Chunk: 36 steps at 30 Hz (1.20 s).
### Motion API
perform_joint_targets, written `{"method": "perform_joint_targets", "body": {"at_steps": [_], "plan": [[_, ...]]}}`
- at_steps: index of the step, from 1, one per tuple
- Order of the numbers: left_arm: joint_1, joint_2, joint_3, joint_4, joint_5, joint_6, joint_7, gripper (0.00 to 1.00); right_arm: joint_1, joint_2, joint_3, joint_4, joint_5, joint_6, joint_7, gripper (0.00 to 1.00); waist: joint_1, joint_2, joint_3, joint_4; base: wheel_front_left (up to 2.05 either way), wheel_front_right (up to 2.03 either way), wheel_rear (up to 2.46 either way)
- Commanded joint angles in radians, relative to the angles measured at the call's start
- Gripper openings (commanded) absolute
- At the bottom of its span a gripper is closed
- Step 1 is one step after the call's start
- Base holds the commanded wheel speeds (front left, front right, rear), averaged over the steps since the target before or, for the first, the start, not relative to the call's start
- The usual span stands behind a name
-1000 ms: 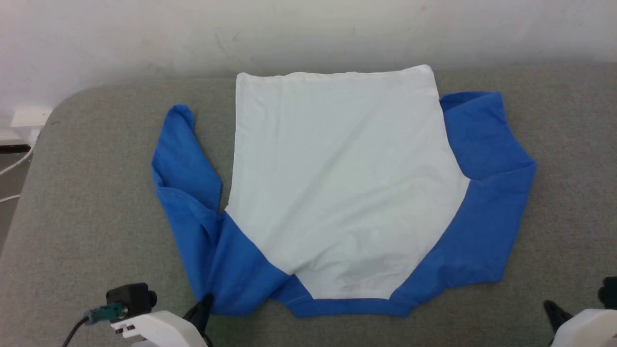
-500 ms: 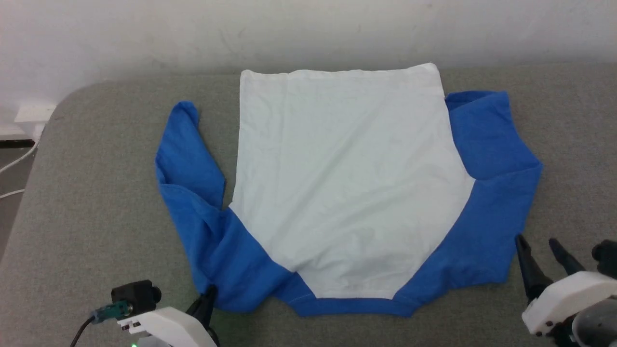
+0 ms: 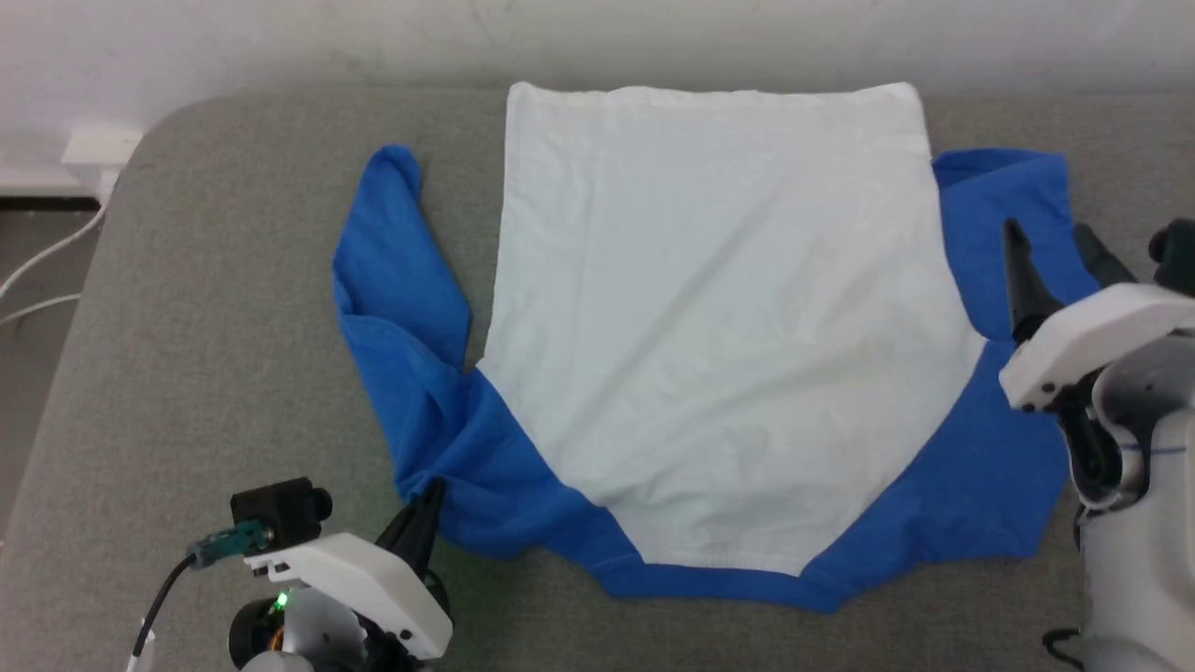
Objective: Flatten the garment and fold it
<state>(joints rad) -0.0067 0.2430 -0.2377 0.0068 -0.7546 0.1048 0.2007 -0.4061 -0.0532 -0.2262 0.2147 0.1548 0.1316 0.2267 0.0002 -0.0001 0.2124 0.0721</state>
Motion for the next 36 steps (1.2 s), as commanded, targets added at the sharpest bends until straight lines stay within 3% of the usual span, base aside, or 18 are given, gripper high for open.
{"method": "perform_joint_targets", "body": {"at_steps": [1, 9, 17, 18, 21, 29, 36], "plan": [[-0.019, -0.006, -0.004, -0.002, 0.006, -0.009, -0.007, 0.00, -0.033, -0.001, -0.006, 0.028, -0.015, -0.001, -0.007, 1.00, -0.0002, 0.0001, 0.032, 0.034, 0.00, 0.00, 0.00], [-0.038, -0.025, -0.016, 0.043, 0.005, -0.018, -0.028, 0.00, -0.073, -0.002, -0.008, 0.108, -0.040, -0.001, -0.055, 1.00, -0.0002, 0.0001, 0.033, 0.051, 0.00, 0.00, 0.00], [-0.017, -0.029, -0.015, 0.081, 0.000, -0.013, -0.042, 0.00, 0.085, 0.002, -0.007, 0.027, 0.024, -0.001, -0.065, 1.00, -0.0002, 0.0001, -0.012, 0.029, 0.00, 0.00, 0.00], [-0.014, -0.028, -0.015, 0.082, -0.002, -0.013, -0.041, 0.22, 0.116, 0.002, -0.007, 0.006, 0.037, -0.001, -0.061, 1.00, -0.0002, 0.0001, -0.018, 0.025, 0.00, 0.00, 0.00], [-0.004, -0.025, -0.017, 0.081, -0.004, -0.012, -0.038, 0.00, 0.222, 0.003, -0.009, -0.051, 0.088, -0.001, -0.036, 1.00, -0.0002, 0.0001, -0.036, 0.016, 0.00, 0.00, 0.00], [0.024, -0.011, -0.014, 0.064, -0.012, -0.002, -0.025, 0.00, 0.491, 0.003, 0.035, -0.170, 0.212, -0.001, 0.036, 1.00, -0.0002, 0.0001, -0.062, -0.017, 0.00, 0.00, 0.00], [0.036, 0.000, -0.004, 0.048, -0.014, 0.011, -0.023, 0.00, 0.587, 0.003, 0.080, -0.194, 0.280, -0.001, 0.063, 1.00, -0.0002, 0.0001, -0.065, -0.039, 0.00, 0.00, 0.00]]}}
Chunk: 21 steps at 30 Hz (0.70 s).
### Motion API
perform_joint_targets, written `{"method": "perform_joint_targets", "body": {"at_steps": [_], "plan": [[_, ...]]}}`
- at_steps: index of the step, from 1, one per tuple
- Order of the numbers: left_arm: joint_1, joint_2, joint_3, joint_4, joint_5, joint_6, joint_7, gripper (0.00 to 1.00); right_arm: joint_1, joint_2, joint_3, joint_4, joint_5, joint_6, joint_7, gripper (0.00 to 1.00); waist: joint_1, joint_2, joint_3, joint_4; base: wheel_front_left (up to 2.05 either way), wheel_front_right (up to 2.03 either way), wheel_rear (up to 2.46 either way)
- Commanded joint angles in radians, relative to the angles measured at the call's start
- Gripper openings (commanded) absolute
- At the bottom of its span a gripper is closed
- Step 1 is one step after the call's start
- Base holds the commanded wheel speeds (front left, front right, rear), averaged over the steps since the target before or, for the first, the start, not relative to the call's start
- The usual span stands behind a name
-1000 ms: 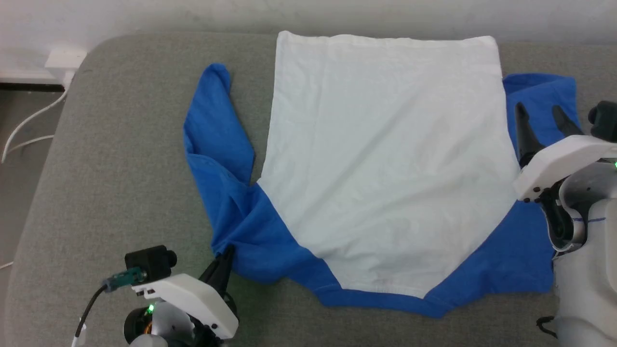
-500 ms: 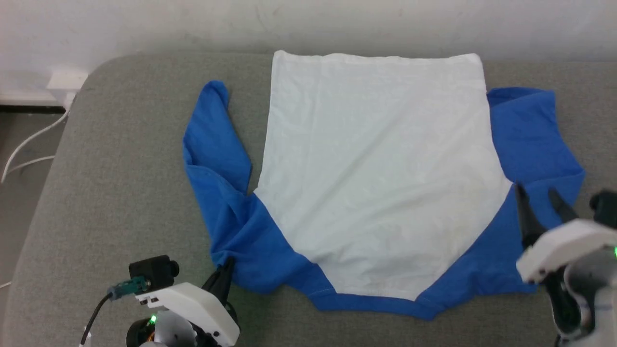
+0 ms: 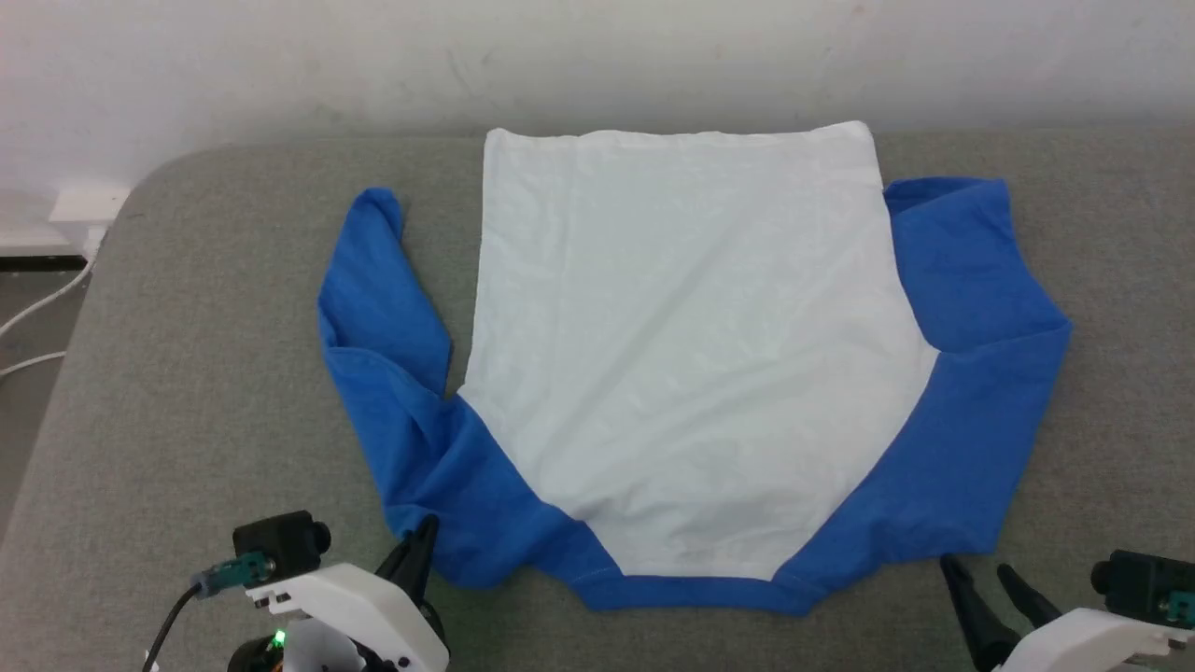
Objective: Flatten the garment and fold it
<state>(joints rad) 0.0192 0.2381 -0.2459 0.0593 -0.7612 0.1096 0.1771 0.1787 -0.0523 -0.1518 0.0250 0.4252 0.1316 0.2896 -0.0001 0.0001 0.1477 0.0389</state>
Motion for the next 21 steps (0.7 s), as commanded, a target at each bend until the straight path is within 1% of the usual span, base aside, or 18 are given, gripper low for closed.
{"method": "perform_joint_targets", "body": {"at_steps": [1, 3, 9, 14, 15, 16, 17, 18, 19, 21], "plan": [[0.012, 0.006, 0.004, -0.008, -0.007, 0.008, 0.001, 0.00, 0.003, 0.002, 0.011, -0.002, 0.014, -0.001, 0.000, 1.00, 0.0001, -0.0001, 0.001, -0.008, 0.00, 0.00, 0.00], [0.012, 0.007, 0.004, -0.010, -0.008, 0.010, 0.003, 0.00, 0.000, 0.002, 0.017, 0.002, 0.017, -0.001, 0.002, 1.00, 0.0001, -0.0001, 0.002, -0.009, 0.00, 0.00, 0.00], [0.003, 0.009, 0.001, -0.025, -0.008, 0.014, 0.007, 0.00, -0.085, 0.002, 0.047, 0.089, 0.062, -0.001, 0.006, 1.00, 0.0001, -0.0001, 0.021, -0.011, 0.00, 0.00, 0.00], [-0.005, 0.010, -0.001, -0.029, -0.008, 0.015, 0.008, 0.00, -0.174, 0.002, 0.060, 0.170, 0.073, -0.001, -0.023, 1.00, 0.0001, -0.0001, 0.034, -0.009, 0.00, 0.00, 0.00], [-0.007, 0.009, -0.002, -0.028, -0.009, 0.015, 0.008, 0.00, -0.189, 0.002, 0.061, 0.184, 0.079, -0.001, -0.031, 0.93, 0.0001, -0.0001, 0.036, -0.006, 0.00, 0.00, 0.00], [-0.008, 0.009, -0.003, -0.027, -0.009, 0.014, 0.008, 0.00, -0.201, 0.002, 0.061, 0.198, 0.082, -0.001, -0.038, 0.41, 0.0001, -0.0001, 0.036, -0.004, 0.00, 0.00, 0.00], [-0.008, 0.009, -0.003, -0.027, -0.009, 0.014, 0.008, 0.00, -0.201, 0.002, 0.061, 0.198, 0.082, -0.001, -0.038, 0.41, 0.0001, -0.0001, 0.036, -0.004, 0.00, 0.00, 0.00], [-0.009, 0.008, -0.004, -0.025, -0.010, 0.014, 0.008, 0.00, -0.210, 0.002, 0.060, 0.207, 0.078, -0.001, -0.046, 0.18, 0.0001, -0.0001, 0.036, -0.002, 0.00, 0.00, 0.00], [-0.010, 0.007, -0.004, -0.024, -0.011, 0.014, 0.007, 0.00, -0.216, 0.002, 0.058, 0.214, 0.071, -0.001, -0.053, 0.00, 0.0001, -0.0001, 0.036, 0.000, 0.00, 0.00, 0.00], [-0.009, 0.006, -0.003, -0.021, -0.012, 0.014, 0.003, 0.00, -0.219, 0.002, 0.052, 0.216, 0.066, -0.001, -0.062, 0.00, 0.0001, -0.0001, 0.033, 0.002, 0.00, 0.00, 0.00]]}}
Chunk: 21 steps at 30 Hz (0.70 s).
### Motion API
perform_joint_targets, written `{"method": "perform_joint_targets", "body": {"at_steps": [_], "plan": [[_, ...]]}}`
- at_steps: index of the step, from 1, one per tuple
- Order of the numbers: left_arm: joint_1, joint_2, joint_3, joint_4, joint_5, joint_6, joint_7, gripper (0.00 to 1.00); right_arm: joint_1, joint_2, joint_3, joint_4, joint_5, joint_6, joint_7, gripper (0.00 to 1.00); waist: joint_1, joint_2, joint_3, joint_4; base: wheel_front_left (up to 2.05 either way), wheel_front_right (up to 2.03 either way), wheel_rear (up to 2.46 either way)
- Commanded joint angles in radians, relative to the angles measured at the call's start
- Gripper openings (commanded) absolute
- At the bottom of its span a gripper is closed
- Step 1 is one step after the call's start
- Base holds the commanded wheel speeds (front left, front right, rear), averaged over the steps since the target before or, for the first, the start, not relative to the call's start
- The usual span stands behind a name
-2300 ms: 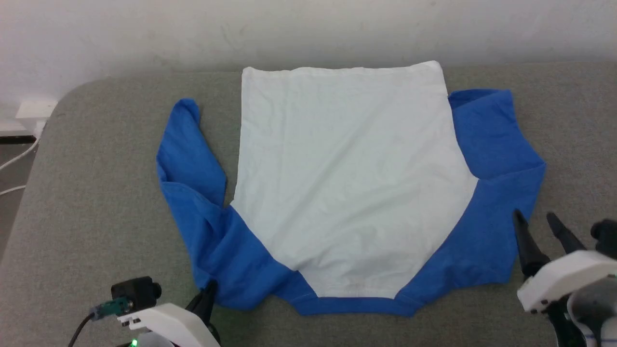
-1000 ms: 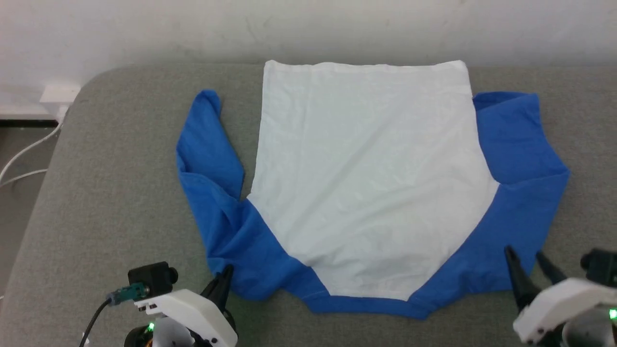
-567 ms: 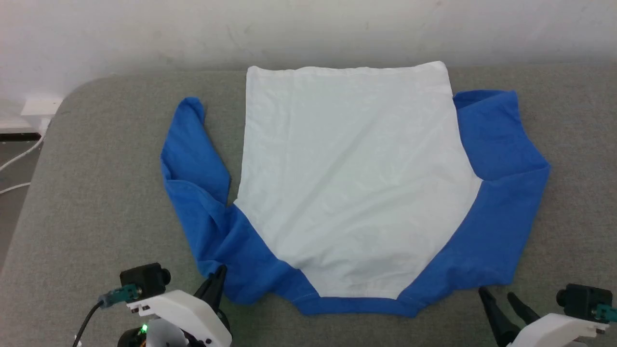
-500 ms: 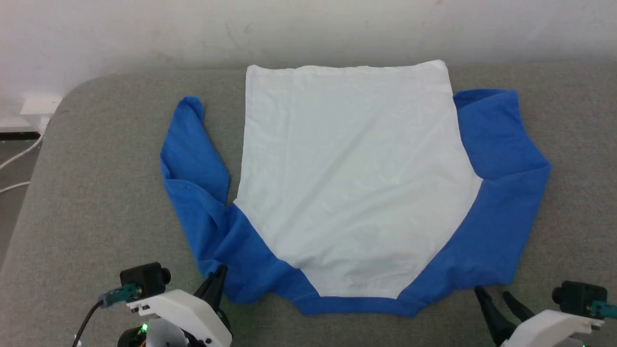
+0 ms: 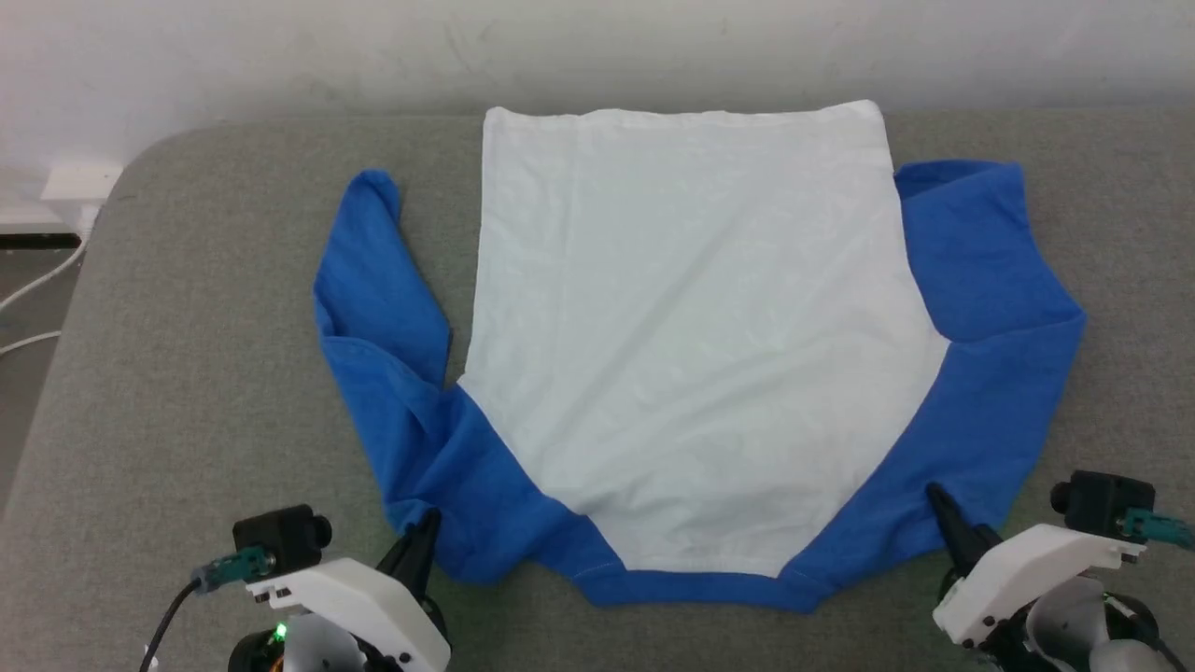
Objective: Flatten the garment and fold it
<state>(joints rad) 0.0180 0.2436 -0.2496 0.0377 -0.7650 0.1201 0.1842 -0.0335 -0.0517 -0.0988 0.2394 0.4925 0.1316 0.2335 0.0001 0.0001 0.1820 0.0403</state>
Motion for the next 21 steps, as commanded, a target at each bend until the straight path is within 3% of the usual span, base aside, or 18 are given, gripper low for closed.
{"method": "perform_joint_targets", "body": {"at_steps": [1, 8, 13, 17, 21], "plan": [[-0.007, 0.000, 0.002, 0.002, -0.008, 0.004, -0.008, 0.00, -0.004, 0.001, -0.007, -0.003, -0.005, -0.001, -0.010, 0.00, -0.0001, -0.0001, -0.004, 0.002, 0.00, 0.00, 0.00], [-0.009, -0.003, 0.020, -0.040, -0.022, -0.013, -0.045, 0.00, 0.037, 0.001, -0.055, -0.153, -0.009, -0.001, -0.008, 0.00, -0.0001, -0.0001, -0.035, -0.008, 0.00, 0.00, 0.00], [-0.064, 0.011, 0.041, -0.146, -0.051, -0.041, -0.035, 0.00, 0.015, 0.001, -0.082, -0.368, -0.061, -0.001, 0.101, 0.00, -0.0001, -0.0001, -0.047, -0.027, 0.00, 0.00, 0.00], [-0.180, 0.044, 0.056, -0.226, -0.062, -0.049, 0.019, 0.00, -0.105, 0.001, -0.076, -0.519, -0.180, -0.001, 0.240, 0.00, -0.0001, -0.0001, -0.031, -0.045, 0.00, 0.00, 0.00], [-0.361, 0.057, 0.089, -0.249, -0.105, -0.046, 0.082, 0.00, -0.309, -0.047, -0.052, -0.532, -0.234, -0.001, 0.354, 0.00, -0.0001, -0.0001, 0.021, -0.062, 0.00, 0.00, 0.00]]}}
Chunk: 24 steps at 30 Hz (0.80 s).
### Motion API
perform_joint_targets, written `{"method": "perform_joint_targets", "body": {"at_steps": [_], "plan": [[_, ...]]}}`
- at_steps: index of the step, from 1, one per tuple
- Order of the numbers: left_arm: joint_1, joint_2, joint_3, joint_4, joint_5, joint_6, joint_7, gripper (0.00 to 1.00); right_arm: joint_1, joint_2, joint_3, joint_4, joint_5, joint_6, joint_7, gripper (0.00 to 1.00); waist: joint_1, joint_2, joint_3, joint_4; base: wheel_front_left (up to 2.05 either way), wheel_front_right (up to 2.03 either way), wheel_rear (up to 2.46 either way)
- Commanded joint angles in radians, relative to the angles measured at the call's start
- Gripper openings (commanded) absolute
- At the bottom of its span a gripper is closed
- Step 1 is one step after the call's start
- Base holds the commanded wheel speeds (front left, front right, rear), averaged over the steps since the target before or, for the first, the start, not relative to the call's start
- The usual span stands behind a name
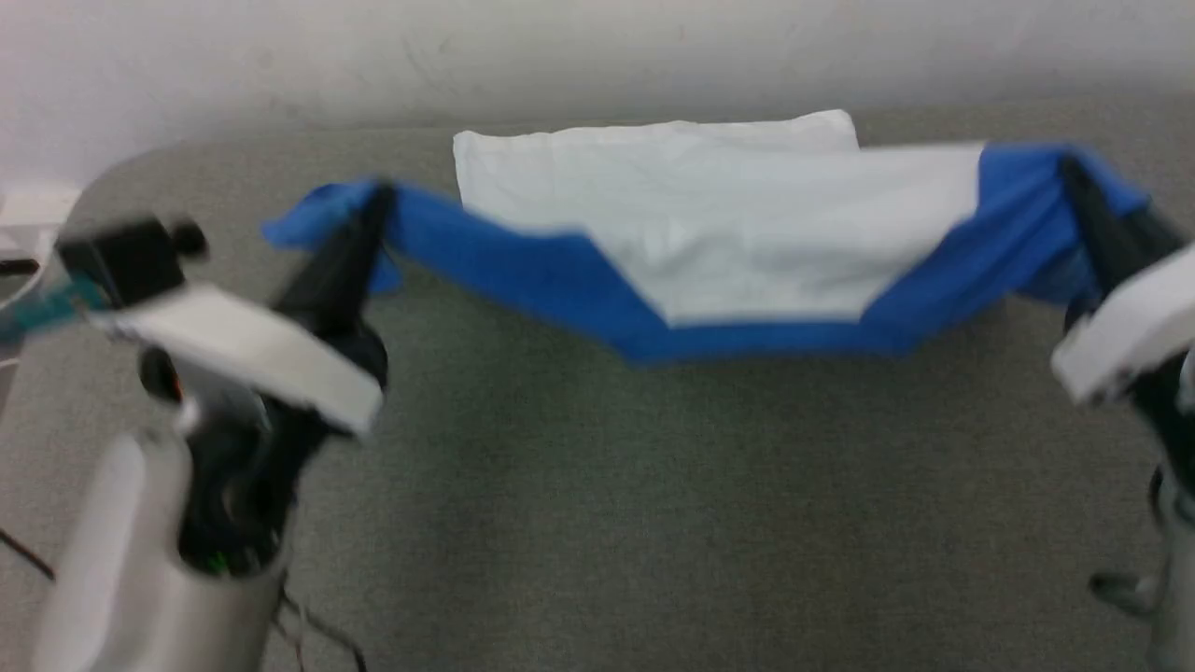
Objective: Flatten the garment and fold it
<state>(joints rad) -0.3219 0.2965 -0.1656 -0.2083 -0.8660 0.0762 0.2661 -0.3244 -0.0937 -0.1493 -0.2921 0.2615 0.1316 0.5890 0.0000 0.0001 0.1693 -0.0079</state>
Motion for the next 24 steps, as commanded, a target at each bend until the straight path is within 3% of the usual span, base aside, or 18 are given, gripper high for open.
{"method": "perform_joint_targets", "body": {"at_steps": [1, 5, 11, 18, 24], "plan": [[-0.074, 0.007, 0.017, 0.004, -0.009, 0.004, 0.012, 0.00, -0.076, -0.020, 0.004, 0.015, -0.011, -0.001, 0.019, 0.00, 0.0000, -0.0001, 0.054, -0.018, 0.00, 0.00, 0.00], [-0.287, 0.013, 0.052, 0.067, -0.019, 0.030, 0.042, 0.00, -0.320, -0.084, 0.037, 0.127, -0.040, -0.001, 0.061, 0.00, 0.0000, -0.0001, 0.149, -0.040, 0.00, 0.00, 0.00], [-0.620, 0.051, 0.087, 0.231, 0.029, 0.070, 0.050, 0.00, -0.687, -0.107, 0.078, 0.346, -0.081, -0.001, 0.039, 0.00, 0.0000, -0.0001, 0.317, -0.082, 0.00, 0.00, 0.00], [-0.946, 0.085, 0.123, 0.396, 0.109, 0.094, -0.053, 0.00, -1.042, -0.067, 0.033, 0.568, -0.190, -0.001, -0.111, 0.00, 0.0000, -0.0001, 0.460, -0.119, 0.00, 0.00, 0.00], [-1.084, 0.093, 0.149, 0.469, 0.135, 0.067, -0.173, 0.00, -1.209, -0.042, -0.015, 0.655, -0.257, -0.001, -0.283, 0.00, 0.0000, -0.0001, 0.500, -0.124, 0.00, 0.00, 0.00]]}}
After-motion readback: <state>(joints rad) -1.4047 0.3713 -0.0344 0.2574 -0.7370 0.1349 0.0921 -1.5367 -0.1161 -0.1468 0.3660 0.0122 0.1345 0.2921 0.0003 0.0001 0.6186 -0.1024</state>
